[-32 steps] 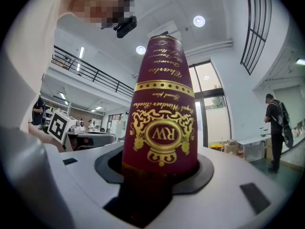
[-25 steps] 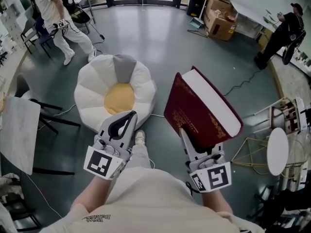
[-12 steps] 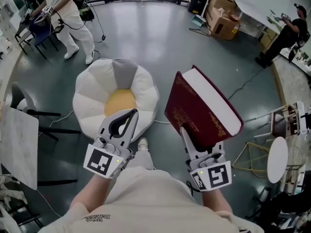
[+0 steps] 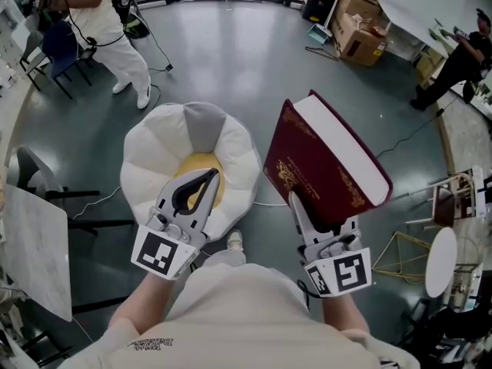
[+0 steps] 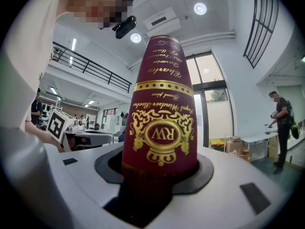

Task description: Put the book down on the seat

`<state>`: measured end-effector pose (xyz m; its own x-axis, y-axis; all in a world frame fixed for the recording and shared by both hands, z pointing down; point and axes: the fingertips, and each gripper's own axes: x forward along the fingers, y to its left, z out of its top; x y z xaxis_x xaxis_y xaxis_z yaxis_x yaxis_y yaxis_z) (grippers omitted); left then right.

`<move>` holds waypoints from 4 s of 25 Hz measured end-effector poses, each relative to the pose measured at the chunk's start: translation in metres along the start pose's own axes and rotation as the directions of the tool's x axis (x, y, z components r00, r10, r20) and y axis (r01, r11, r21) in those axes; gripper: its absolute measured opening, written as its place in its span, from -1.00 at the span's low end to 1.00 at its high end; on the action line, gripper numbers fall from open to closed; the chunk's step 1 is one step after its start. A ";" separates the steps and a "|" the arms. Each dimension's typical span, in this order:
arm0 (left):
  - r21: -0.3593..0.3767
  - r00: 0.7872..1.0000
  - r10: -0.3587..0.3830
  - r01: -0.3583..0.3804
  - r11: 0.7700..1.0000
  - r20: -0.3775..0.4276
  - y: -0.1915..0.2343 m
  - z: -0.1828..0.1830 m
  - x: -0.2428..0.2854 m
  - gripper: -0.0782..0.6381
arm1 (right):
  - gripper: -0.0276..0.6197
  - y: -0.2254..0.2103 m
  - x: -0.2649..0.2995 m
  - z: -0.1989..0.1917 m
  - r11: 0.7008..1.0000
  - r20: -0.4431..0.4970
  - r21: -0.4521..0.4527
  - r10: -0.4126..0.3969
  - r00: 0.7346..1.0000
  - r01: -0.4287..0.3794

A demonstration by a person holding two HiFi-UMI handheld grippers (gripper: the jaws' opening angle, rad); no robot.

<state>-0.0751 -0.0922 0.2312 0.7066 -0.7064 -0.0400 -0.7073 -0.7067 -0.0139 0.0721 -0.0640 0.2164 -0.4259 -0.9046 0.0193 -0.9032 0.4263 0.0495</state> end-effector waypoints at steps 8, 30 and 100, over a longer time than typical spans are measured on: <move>-0.012 1.000 0.011 -0.010 1.000 0.009 0.041 -0.007 0.012 -0.77 | -0.21 -0.006 0.039 0.000 0.999 -0.020 -0.031 -0.019 1.000 0.019; 0.038 0.992 0.117 -0.115 0.993 -0.048 0.049 -0.021 0.063 -0.77 | -0.21 -0.046 0.088 -0.027 0.990 -0.069 0.038 0.140 0.988 -0.137; -0.194 0.912 0.318 -0.372 0.908 -0.261 0.172 -0.752 0.142 -0.77 | -0.19 -0.017 0.339 -0.862 0.777 -0.557 0.614 0.551 0.622 -0.139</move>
<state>-0.0828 -0.3430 0.9741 0.4241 -0.8785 0.2199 -0.9014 -0.3859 0.1965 -0.0111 -0.3805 1.0833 -0.7327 -0.3300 0.5952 -0.6755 0.4593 -0.5768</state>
